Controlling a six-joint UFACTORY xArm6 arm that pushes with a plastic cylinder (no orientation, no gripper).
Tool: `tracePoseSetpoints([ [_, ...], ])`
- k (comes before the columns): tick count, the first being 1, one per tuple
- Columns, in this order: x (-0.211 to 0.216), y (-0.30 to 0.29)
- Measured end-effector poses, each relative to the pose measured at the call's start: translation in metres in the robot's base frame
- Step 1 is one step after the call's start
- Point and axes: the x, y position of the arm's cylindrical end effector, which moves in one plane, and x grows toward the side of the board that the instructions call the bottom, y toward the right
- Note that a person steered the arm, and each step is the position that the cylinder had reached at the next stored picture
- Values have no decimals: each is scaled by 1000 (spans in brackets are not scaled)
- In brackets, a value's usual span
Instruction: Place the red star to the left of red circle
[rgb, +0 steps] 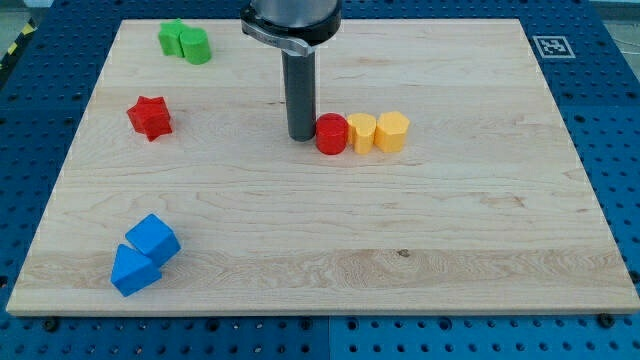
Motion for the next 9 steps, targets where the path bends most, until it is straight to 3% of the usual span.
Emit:
tracePoseSetpoints([
  [1, -21, -28],
  [4, -30, -107],
  [6, -78, -175],
  [8, -74, -234],
  [9, -50, -234],
])
